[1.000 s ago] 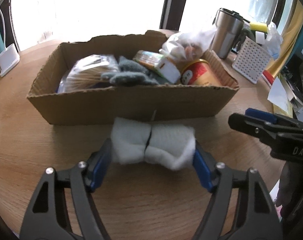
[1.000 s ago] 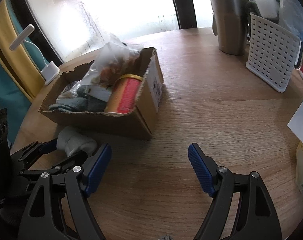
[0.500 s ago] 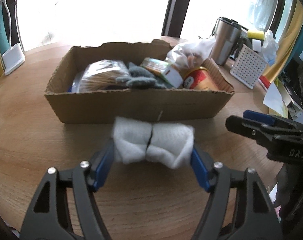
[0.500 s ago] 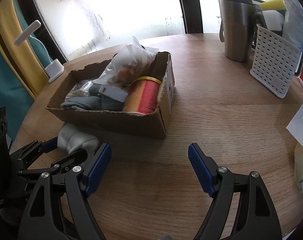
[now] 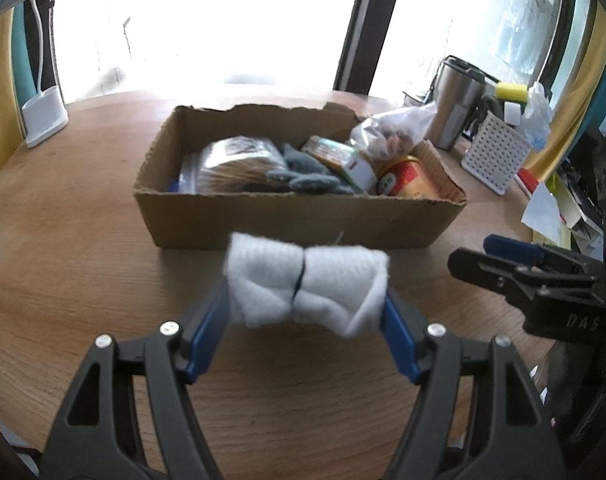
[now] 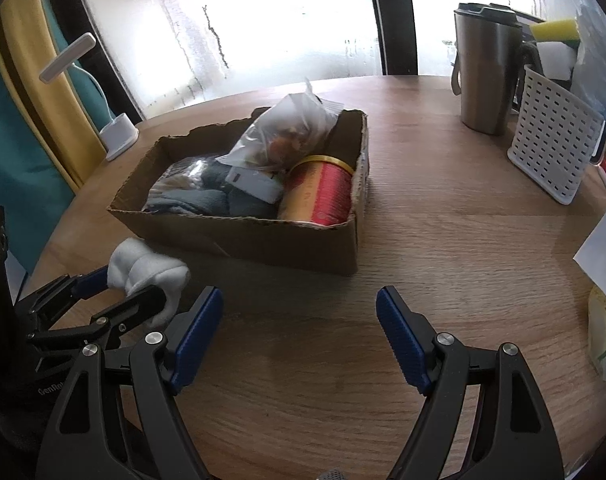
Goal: Organize objects
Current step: 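Lift the white socks with the left tool and carry them over the box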
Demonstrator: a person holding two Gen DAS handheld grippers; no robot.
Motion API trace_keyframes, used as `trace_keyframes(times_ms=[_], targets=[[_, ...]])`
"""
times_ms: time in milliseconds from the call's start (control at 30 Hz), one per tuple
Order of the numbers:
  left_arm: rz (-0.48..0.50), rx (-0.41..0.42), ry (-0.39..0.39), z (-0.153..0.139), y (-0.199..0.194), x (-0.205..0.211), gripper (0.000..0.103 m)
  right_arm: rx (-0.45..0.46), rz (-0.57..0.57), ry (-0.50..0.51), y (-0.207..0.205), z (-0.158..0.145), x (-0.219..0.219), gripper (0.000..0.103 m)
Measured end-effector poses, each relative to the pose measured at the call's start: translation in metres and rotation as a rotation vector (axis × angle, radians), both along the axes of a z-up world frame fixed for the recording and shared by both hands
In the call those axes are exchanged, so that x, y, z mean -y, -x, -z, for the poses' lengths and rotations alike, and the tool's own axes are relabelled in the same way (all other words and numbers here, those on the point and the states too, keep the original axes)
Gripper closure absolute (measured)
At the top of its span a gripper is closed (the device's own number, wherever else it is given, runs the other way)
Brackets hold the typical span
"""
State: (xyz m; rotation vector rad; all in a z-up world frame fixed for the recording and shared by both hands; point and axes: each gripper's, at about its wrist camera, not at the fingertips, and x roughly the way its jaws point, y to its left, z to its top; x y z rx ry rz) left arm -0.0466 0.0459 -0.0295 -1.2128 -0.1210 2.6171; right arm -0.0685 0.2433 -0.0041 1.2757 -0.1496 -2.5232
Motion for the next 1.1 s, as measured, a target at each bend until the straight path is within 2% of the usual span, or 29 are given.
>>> trace_keyframes(times_ms=[1100], targets=[[-0.09,-0.082,-0.001,-0.039,0.019,0.045,0.031,-0.04,-0.028,0.001,0.014,-0.022,0.026,0.021]])
